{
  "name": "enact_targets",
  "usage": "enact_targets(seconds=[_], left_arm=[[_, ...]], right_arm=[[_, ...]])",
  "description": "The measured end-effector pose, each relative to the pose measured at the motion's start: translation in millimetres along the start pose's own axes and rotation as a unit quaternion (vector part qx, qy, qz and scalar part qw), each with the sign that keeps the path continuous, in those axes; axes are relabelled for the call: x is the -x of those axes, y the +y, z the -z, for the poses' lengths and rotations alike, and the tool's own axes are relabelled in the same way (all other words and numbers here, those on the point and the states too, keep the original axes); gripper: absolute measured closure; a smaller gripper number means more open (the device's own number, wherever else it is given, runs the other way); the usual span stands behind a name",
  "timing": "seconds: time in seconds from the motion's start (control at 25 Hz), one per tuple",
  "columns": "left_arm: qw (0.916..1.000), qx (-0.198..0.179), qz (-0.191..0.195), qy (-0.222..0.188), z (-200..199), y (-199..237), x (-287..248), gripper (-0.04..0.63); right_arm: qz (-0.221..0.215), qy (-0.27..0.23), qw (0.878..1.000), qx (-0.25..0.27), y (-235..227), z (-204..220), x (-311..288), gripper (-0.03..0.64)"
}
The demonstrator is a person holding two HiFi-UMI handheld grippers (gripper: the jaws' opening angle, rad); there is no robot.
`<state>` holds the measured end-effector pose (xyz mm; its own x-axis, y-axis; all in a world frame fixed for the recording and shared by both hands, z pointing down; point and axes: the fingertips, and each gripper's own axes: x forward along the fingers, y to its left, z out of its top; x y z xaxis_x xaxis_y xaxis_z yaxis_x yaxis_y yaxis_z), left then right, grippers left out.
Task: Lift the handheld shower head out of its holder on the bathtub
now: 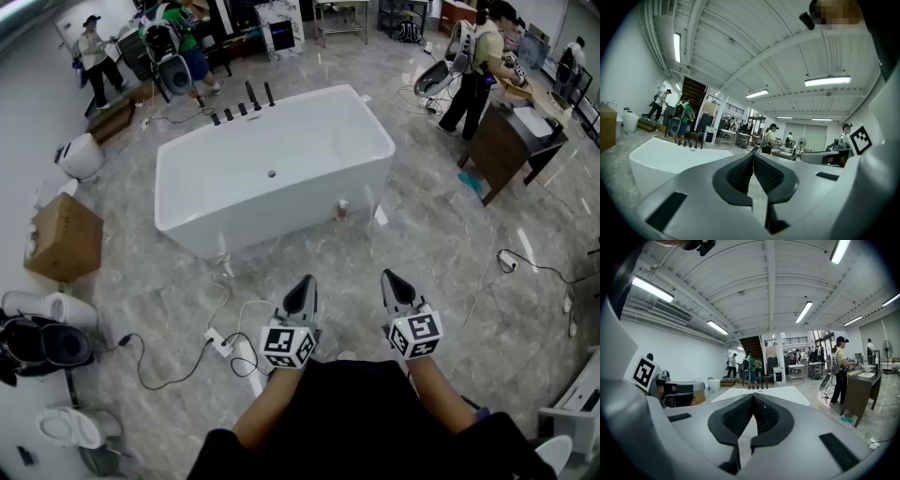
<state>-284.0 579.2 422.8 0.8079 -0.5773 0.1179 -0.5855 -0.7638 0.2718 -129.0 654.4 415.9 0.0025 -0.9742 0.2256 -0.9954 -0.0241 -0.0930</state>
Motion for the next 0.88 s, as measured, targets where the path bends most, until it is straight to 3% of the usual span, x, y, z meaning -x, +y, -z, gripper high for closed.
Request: enact_targets(seconds=[0.28, 0.88], left_arm=[[0.9992, -0.038, -0.003, -0.014, -16, -10, -13, 0.591], [0.9988, -0.043, 0.019, -0.009, -10, -13, -3, 0.591]], right_arm=[[0.034, -0.004, 0.999, 0.004, -19, -4, 8, 0.618], [0.025, -0.015, 0.999, -0.014, -12, -1, 9, 0.617]])
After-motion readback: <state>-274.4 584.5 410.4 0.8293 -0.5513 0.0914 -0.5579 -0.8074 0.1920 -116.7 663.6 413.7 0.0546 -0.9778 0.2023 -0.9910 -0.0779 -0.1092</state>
